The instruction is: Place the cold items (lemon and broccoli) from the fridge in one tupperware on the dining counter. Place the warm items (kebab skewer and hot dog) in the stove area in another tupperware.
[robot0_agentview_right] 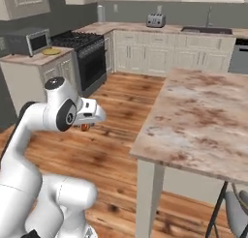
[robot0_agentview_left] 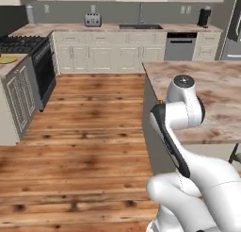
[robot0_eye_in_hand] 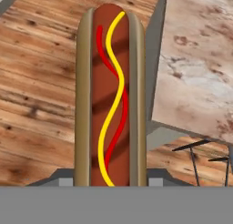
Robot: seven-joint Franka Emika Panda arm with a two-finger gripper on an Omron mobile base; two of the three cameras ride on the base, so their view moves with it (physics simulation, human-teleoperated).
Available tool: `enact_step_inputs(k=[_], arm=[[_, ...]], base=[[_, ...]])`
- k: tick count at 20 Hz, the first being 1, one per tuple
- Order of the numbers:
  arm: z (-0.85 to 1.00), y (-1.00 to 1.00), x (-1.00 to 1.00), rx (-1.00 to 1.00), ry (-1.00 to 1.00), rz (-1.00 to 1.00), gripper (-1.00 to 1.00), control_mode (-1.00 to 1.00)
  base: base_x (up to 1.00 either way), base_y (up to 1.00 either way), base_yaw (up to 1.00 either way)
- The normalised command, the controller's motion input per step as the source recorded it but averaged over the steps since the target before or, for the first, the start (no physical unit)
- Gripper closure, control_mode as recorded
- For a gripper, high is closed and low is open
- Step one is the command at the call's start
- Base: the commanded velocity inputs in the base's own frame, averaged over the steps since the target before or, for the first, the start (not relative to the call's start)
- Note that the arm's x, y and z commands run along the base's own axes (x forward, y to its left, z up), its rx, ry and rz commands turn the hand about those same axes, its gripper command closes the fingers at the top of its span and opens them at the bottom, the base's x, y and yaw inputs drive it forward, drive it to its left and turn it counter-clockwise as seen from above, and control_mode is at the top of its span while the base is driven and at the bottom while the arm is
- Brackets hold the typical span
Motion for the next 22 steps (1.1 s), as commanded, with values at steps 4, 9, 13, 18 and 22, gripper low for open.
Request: enact_step_inputs(k=[4,9,13,18,22], arm=[[0.00,0.00,0.00,0.00,0.00,0.00,1.00,1.00],[0.00,0.00,0.00,0.00,0.00,0.00,1.00,1.00],[0.00,0.00,0.00,0.00,0.00,0.00,1.00,1.00],[0.00,0.00,0.00,0.00,0.00,0.00,1.00,1.00],[0.00,0.00,0.00,0.00,0.00,0.00,1.00,1.00]], base=[[-0.11,-0.95,-0.54],[0.00,-1.00,-0.38],[0.14,-1.00,-0.23],[0.35,-1.00,-0.15],[0.44,-1.00,-0.13]])
